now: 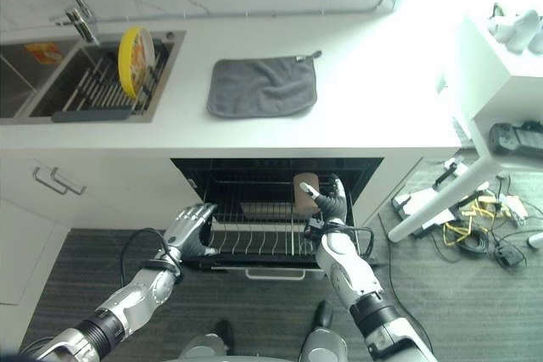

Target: Place the dishes in the dishwasher.

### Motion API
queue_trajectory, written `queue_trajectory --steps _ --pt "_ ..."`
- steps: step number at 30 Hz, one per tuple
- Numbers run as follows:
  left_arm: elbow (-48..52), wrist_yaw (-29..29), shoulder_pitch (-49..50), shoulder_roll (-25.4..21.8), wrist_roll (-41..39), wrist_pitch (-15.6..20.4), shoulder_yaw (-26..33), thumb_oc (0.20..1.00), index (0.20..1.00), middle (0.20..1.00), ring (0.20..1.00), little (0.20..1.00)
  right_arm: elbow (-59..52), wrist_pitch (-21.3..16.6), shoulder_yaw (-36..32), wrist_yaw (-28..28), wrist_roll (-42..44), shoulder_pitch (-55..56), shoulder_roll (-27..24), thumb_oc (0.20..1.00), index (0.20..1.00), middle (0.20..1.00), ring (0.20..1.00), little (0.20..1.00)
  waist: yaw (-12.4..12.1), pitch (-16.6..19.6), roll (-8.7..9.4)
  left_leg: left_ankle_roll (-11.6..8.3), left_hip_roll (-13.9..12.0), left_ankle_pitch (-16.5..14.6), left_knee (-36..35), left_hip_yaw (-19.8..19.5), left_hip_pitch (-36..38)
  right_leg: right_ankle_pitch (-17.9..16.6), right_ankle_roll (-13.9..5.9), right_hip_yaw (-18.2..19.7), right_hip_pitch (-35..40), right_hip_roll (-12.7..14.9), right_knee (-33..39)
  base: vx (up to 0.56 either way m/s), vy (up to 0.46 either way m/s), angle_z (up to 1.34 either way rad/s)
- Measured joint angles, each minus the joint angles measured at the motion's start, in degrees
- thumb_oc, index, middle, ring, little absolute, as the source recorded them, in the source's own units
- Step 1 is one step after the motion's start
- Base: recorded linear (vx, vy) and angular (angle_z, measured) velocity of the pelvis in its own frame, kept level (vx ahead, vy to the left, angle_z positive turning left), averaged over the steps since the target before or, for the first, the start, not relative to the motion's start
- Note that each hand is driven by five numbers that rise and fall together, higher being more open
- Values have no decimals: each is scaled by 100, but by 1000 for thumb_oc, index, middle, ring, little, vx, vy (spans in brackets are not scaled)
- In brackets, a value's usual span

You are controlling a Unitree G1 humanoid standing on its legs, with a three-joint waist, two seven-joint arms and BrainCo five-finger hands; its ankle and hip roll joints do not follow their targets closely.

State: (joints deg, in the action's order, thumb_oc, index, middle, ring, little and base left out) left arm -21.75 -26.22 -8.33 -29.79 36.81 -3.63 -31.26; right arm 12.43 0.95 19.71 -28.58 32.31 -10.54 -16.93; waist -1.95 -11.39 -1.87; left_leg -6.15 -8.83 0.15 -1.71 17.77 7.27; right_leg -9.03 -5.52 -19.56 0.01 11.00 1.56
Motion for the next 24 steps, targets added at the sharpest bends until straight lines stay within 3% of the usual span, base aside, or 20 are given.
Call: queue_trajectory --steps 2,3,7,9,12,15,17,24 --pt "371 16 184 -126 -225 39 362 1000 1000 1000 1000 1000 -178 69 -59 117 -18 149 -57 1000 1000 1000 1000 1000 -4 144 -16 -1 18 4 -81 1 94 1 -31 -9 104 -1 63 16 -4 3" --pt "1094 160 517 -359 -551 199 817 1000 1000 1000 1000 1000 -481 208 -232 319 -20 348 -105 1000 1000 1000 1000 1000 -8 219 -21 2 39 45 -238 -7 270 -11 -70 -54 285 -14 180 13 -5 7" --pt "1494 242 662 -413 -1237 757 1247 1000 1000 1000 1000 1000 -631 339 -388 575 -19 482 -201 1000 1000 1000 1000 1000 -25 493 -72 11 68 68 -323 -79 294 -7 -119 -143 369 8 247 18 -5 13" --pt "1849 617 793 -243 -2057 1240 1555 1000 1000 1000 1000 1000 -703 366 -510 791 -7 529 -168 1000 1000 1000 1000 1000 -34 520 -69 16 79 75 -323 -138 291 -8 -124 -166 388 10 250 31 -6 9" --pt "2171 1756 882 231 -4214 1715 1709 1000 1000 1000 1000 1000 -878 372 -682 1071 36 676 -144 1000 1000 1000 1000 1000 -65 528 -56 17 80 95 -323 -149 293 -11 -128 -171 398 11 251 0 0 0" --pt "2145 2387 924 448 -5346 1728 1726 1000 1000 1000 1000 1000 -878 373 -739 1214 39 705 -156 1000 1000 1000 1000 1000 -44 539 -35 19 74 93 -325 -148 292 -9 -130 -168 396 4 252 0 0 0" --pt "2143 2629 1022 492 -5670 1728 1779 1000 1000 1000 1000 1000 -885 372 -762 1352 43 742 -159 1000 1000 1000 1000 1000 -14 554 -11 33 73 84 -330 -142 283 -8 -132 -150 380 2 255 11 -10 -4" --pt "2091 2665 1406 495 -5854 1722 2133 1000 1000 1000 1000 1000 -1052 153 -928 1898 34 1086 -222 1000 1000 1000 1000 1000 -18 609 83 74 60 57 -360 -139 254 6 -173 -151 374 7 308 6 -1 0"
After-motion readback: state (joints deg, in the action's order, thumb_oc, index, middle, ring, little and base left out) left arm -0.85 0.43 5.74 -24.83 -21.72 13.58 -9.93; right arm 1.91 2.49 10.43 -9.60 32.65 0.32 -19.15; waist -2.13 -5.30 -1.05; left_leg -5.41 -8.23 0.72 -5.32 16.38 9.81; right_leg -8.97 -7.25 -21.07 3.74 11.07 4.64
